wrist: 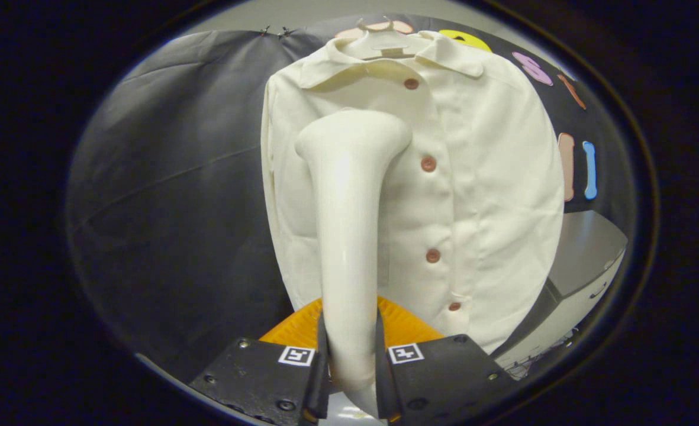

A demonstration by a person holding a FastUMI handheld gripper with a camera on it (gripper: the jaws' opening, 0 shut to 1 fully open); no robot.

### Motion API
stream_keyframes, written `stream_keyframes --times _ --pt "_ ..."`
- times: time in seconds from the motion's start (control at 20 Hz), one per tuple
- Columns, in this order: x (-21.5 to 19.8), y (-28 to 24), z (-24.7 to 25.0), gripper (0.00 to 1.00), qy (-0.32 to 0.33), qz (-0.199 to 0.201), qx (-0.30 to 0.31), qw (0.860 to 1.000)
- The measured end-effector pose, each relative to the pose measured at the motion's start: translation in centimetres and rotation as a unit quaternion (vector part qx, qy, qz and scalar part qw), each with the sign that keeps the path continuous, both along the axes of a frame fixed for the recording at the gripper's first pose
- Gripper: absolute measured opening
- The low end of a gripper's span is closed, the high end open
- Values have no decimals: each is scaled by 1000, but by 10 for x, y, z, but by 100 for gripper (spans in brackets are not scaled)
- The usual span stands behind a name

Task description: Iron the clothes twice with a garment steamer, once on the left side and once on the right side.

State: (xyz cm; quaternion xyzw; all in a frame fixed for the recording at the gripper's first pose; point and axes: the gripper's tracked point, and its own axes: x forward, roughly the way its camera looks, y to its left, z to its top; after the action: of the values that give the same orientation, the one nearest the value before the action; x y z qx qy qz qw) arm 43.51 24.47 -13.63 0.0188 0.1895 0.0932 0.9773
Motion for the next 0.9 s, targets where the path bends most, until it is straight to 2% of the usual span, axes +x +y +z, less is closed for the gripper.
stream_keyframes --times 0.25,0.55,0.9 --pt "15 7 -27 31 18 12 7 1000" --pt "3 7 -72 31 67 22 8 998" --pt "-18 -1 -119 29 114 -8 3 993"
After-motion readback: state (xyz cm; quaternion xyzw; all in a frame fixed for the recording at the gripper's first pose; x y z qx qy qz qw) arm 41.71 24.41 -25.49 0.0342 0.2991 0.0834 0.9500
